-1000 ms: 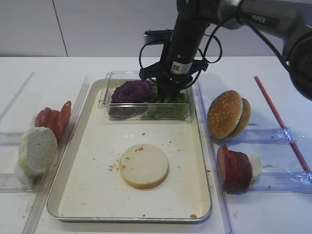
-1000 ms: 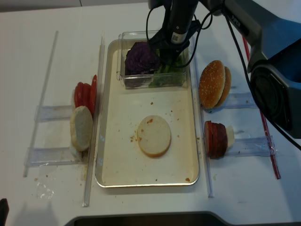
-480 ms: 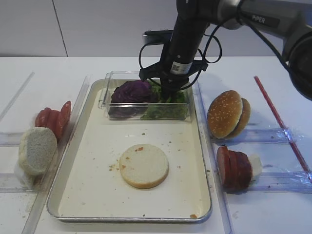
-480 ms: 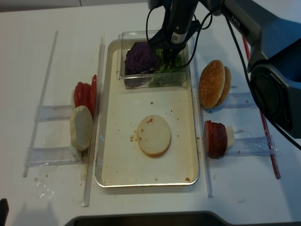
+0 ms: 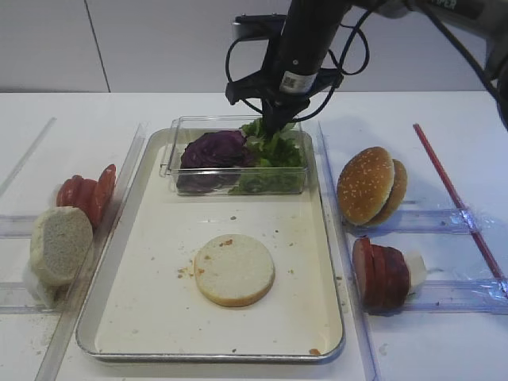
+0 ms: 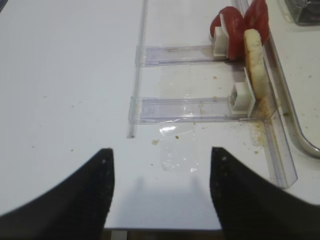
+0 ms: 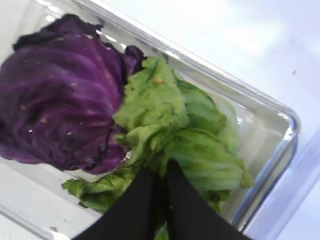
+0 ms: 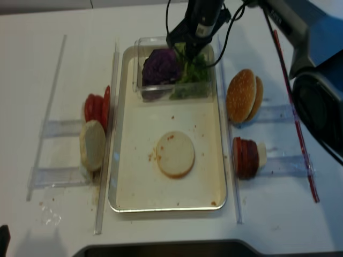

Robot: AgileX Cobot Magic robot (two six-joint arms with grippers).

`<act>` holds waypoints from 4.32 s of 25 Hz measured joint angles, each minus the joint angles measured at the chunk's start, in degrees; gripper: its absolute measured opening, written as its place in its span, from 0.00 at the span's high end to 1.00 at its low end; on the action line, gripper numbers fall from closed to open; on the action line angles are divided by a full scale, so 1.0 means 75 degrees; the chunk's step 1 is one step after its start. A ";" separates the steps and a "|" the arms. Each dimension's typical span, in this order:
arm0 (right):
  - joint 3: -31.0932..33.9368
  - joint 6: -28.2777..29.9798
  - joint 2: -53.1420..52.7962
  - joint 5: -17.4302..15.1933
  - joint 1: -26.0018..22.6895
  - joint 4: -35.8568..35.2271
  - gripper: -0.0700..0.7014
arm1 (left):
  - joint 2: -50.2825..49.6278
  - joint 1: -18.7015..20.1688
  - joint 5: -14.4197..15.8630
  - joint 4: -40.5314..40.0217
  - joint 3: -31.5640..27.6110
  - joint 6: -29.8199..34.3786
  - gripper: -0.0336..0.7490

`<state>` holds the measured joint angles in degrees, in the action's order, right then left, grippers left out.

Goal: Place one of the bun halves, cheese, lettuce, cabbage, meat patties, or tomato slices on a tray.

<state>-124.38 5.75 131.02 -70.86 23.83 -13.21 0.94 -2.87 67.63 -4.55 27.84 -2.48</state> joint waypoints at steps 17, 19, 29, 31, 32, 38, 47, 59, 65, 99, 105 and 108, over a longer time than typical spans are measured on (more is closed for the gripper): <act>0.0165 0.0000 -0.1065 -0.0046 0.0000 -0.0331 0.83 | 0.0000 0.0000 0.0000 0.0000 0.0000 -0.0012 0.46; 0.0444 0.0000 -0.1299 -0.0046 0.0000 -0.0331 0.83 | 0.0000 0.0000 0.0000 0.0000 0.0000 -0.0012 0.46; 0.2228 0.0365 -0.2925 -0.0046 0.0000 -0.0782 0.83 | 0.0000 0.0000 0.0000 0.0000 0.0000 -0.0012 0.46; 0.2624 0.0481 -0.3278 -0.0046 0.0018 -0.0861 0.83 | 0.0000 0.0000 0.0000 0.0000 0.0000 -0.0012 0.46; 0.2804 0.0529 -0.3426 -0.0046 0.0059 -0.0861 0.83 | 0.0000 0.0000 0.0000 0.0000 0.0000 -0.0012 0.46; 0.3842 0.0726 -0.4251 -0.0061 0.0668 -0.0875 0.83 | 0.0000 0.0000 0.0000 0.0000 0.0000 -0.0012 0.46; 0.4269 0.0516 -0.4408 -0.0045 0.1782 -0.0693 0.83 | 0.0000 0.0000 0.0000 0.0000 0.0000 -0.0012 0.46; 0.5808 0.0659 -0.4420 0.1387 0.1983 -0.0660 0.83 | 0.0000 0.0000 0.0000 0.0000 0.0000 -0.0012 0.46; 0.5859 0.0881 -0.4420 0.1820 0.1983 -0.0676 0.83 | 0.0000 0.0000 0.0000 0.0000 0.0000 -0.0012 0.46; 0.5859 0.1203 -0.3229 0.1238 0.1983 -0.0698 0.83 | 0.0000 0.0000 0.0000 0.0000 0.0000 -0.0012 0.46; 0.5859 0.1517 -0.3229 0.1219 0.1983 -0.0887 0.83 | 0.0000 0.0000 0.0000 0.0000 0.0000 -0.0012 0.46; 0.5859 0.1779 -0.3229 0.1216 0.1983 -0.1065 0.83 | 0.0000 0.0000 0.0000 0.0000 0.0000 -0.0012 0.46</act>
<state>-80.44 19.10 106.81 -61.74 38.70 -21.19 0.94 -2.87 67.63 -4.55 27.84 -2.57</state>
